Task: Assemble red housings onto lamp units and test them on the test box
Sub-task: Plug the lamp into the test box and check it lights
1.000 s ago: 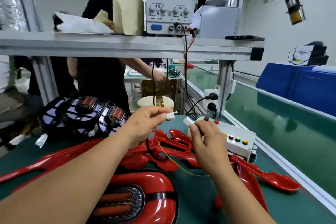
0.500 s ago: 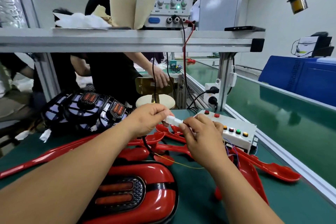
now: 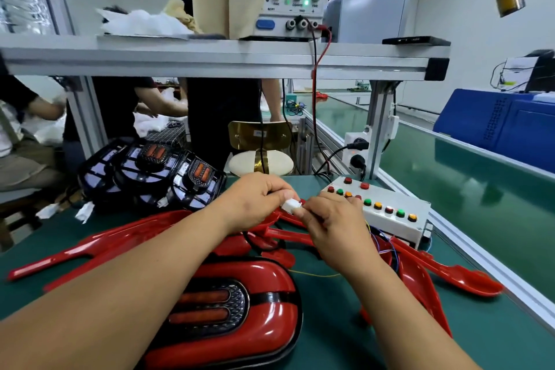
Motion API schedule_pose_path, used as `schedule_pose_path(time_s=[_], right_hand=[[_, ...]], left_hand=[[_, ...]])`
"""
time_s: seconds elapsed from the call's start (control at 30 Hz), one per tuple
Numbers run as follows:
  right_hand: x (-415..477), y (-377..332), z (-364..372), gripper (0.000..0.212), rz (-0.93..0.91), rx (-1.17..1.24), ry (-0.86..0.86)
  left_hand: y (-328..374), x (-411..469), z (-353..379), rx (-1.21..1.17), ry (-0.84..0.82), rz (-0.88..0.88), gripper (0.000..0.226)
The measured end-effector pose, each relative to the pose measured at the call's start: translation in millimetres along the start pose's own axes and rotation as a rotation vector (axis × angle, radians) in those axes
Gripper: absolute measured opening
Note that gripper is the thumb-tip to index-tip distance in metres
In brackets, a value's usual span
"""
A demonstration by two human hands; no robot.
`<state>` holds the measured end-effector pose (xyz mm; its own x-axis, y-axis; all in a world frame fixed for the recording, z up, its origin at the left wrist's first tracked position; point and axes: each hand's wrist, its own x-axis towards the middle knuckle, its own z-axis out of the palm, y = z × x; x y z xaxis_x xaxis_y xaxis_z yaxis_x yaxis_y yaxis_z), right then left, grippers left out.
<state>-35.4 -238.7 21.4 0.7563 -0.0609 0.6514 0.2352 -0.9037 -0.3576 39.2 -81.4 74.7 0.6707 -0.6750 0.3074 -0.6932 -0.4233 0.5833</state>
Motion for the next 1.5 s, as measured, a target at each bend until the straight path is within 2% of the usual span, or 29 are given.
schedule_pose_path(time_s=[0.1, 0.17, 0.23, 0.37, 0.43, 0.5, 0.57, 0.63, 0.77, 0.93, 1.07, 1.3, 1.5], right_hand=[[0.3, 5.5, 1.3, 0.024, 0.015, -0.027, -0.029], [0.5, 14.0, 1.4, 0.024, 0.084, -0.052, -0.077], [1.0, 21.3, 2.0, 0.026, 0.212, -0.125, -0.172], [1.5, 29.8, 10.9, 0.04, 0.459, -0.321, -0.219], [2.3, 32.1, 13.1, 0.044, 0.513, -0.384, -0.184], [1.9, 33.8, 14.2, 0.044, 0.532, -0.414, -0.167], [0.5, 34.5, 16.5, 0.044, 0.528, -0.415, -0.183], [-0.3, 35.2, 19.1, 0.044, 0.512, -0.396, -0.203], [-0.8, 37.5, 22.9, 0.044, 0.465, -0.361, -0.198], [-0.1, 36.5, 25.2, 0.061, 0.455, -0.344, -0.154], [2.4, 33.2, 27.2, 0.067, 0.44, -0.433, -0.159], [24.2, 35.5, 34.2, 0.098, 0.414, -0.517, -0.325], [33.6, 47.6, 38.7, 0.104, 0.431, -0.537, -0.39]], left_hand=[[0.8, -5.5, -8.6, 0.058, -0.086, -0.055, 0.027], [-3.6, -16.5, -21.7, 0.091, -0.081, -0.1, 0.039], [-19.2, -38.8, -38.4, 0.004, 0.056, -0.197, 0.045], [-62.6, -106.4, -47.8, -0.091, 0.359, -0.438, 0.02], [-69.5, -132.8, -37.9, -0.211, 0.389, -0.583, 0.028], [-68.8, -149.2, -26.4, -0.374, 0.317, -0.728, 0.047], [-63.2, -157.5, -16.7, -0.603, 0.271, -0.811, 0.054], [-56.8, -160.1, -13.8, -0.706, 0.315, -0.808, 0.044], [-49.1, -155.4, -9.6, -0.764, 0.332, -0.777, 0.029], [-44.1, -154.1, -8.8, -1.005, 0.295, -0.787, 0.038], [-49.4, -149.9, -9.5, -1.113, 0.34, -0.792, 0.034], [-46.7, -119.7, -15.5, -1.193, 0.386, -0.745, 0.035], [-59.4, -114.2, -3.1, -1.287, 0.338, -0.749, 0.041]])
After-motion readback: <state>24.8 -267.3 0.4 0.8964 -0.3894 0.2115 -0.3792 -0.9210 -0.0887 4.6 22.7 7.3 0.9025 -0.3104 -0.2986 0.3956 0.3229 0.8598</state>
